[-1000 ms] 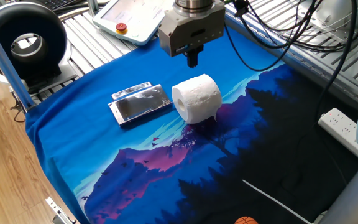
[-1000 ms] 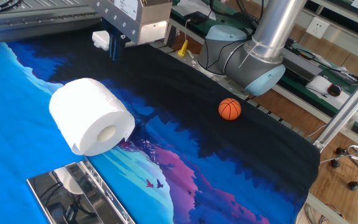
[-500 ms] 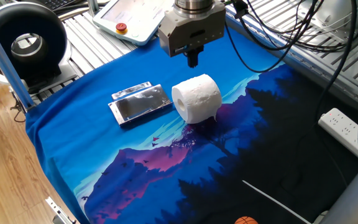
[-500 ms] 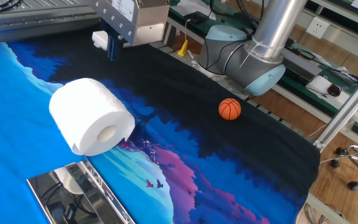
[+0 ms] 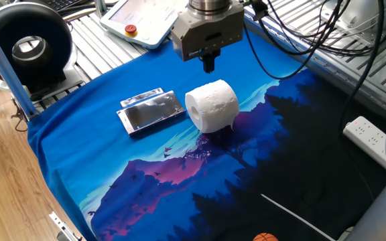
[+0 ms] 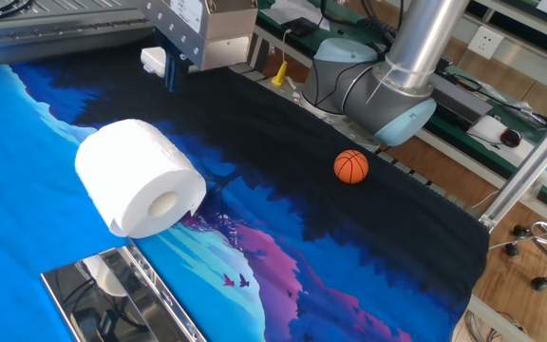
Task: Put the toilet paper on its holder
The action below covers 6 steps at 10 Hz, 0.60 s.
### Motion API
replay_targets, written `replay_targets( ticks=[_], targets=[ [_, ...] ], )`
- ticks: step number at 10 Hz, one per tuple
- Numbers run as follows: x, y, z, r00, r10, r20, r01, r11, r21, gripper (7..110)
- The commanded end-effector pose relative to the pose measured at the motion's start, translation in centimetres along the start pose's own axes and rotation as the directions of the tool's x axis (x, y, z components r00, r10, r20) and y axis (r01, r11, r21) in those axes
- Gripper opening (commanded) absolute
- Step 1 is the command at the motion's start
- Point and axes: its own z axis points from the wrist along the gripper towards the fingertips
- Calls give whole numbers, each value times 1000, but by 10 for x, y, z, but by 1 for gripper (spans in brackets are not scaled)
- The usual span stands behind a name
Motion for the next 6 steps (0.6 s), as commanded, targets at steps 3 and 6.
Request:
replay_targets(
  ticks=[3,6],
  targets=[
    [-17,15,-2,993,104,61,-100,993,-69,7],
    [-36,10,-4,978,153,138,-146,987,-63,7]
  ],
)
